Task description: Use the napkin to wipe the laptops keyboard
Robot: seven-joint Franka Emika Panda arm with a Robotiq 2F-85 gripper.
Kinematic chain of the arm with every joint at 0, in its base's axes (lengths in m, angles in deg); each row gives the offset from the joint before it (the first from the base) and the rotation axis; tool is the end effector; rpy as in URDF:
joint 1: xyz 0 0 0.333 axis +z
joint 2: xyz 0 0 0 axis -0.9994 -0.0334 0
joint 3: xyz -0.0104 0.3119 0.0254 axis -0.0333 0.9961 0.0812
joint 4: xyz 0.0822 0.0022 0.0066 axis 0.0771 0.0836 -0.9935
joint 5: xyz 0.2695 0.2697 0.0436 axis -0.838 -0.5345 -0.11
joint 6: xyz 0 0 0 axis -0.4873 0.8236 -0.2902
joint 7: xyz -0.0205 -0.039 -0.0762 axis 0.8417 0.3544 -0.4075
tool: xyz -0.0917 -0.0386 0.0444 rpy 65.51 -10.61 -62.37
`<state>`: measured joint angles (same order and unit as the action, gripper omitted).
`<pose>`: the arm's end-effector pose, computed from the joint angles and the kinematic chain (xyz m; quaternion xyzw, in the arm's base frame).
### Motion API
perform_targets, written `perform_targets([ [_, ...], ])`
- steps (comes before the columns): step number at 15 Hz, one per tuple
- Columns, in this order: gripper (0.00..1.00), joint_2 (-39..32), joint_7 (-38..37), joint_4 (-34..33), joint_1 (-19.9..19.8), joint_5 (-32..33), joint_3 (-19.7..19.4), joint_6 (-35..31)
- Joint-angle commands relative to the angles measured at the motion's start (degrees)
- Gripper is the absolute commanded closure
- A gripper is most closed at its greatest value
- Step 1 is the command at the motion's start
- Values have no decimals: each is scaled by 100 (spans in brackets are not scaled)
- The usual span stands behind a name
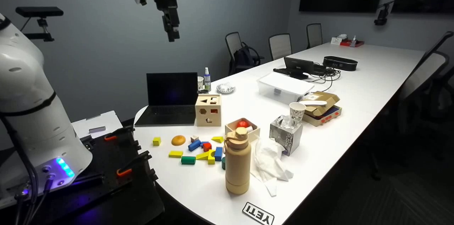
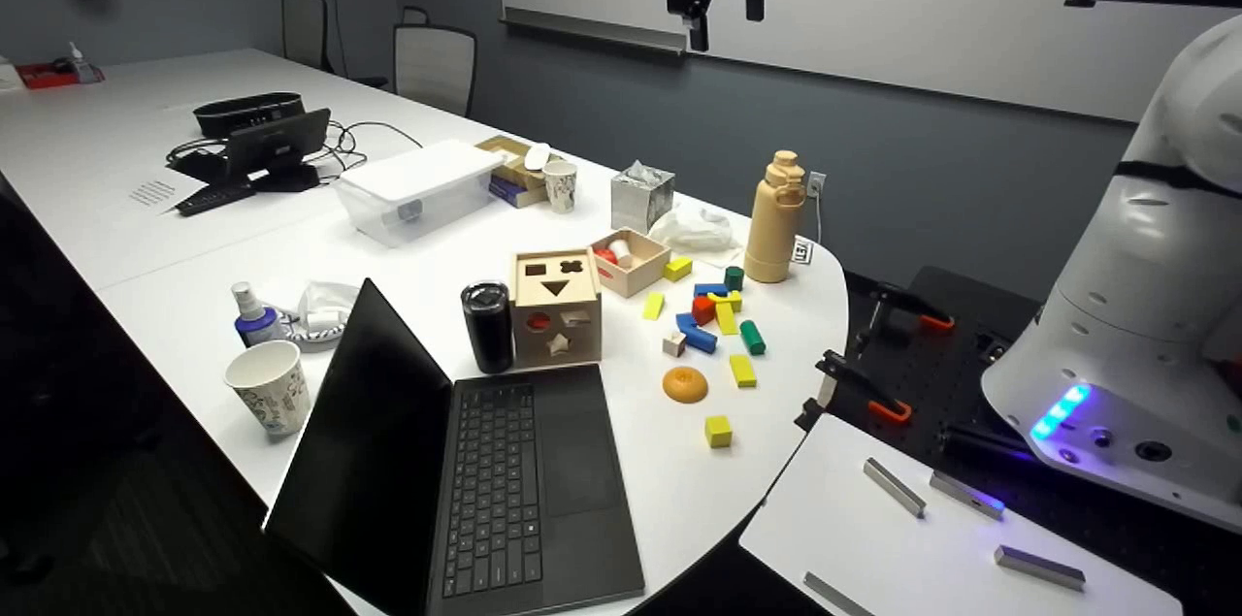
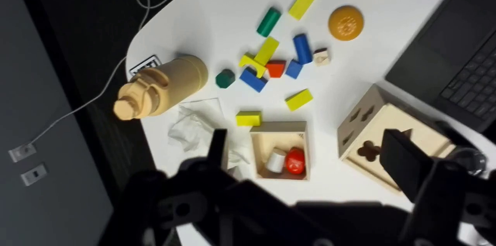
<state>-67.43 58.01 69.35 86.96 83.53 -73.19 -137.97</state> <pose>0.4370 0.0742 0.4862 0.9858 -0.0933 0.0003 0.1393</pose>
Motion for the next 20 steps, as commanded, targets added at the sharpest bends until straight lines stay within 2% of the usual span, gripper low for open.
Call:
perform_targets([
  [1, 0, -1104, -346, -871, -302, 1077, -241, -28],
  [5, 0, -2255, -1024, -1594, -246, 2768, -638, -305],
  [8, 0, -3161, -1257, -2149, -82, 3378, -995, -330],
  [10, 0, -3690, -1246, -2486, -25, 3412, -1200, -372],
  [14, 0, -4513, -936, -3044, -57, 3055, -1489, -608],
  [17, 0, -4835, -721, -3339, -41, 2758, -1629, -670],
  [20, 0, -4798, -756, -3204, 52, 2666, -1760, -732],
])
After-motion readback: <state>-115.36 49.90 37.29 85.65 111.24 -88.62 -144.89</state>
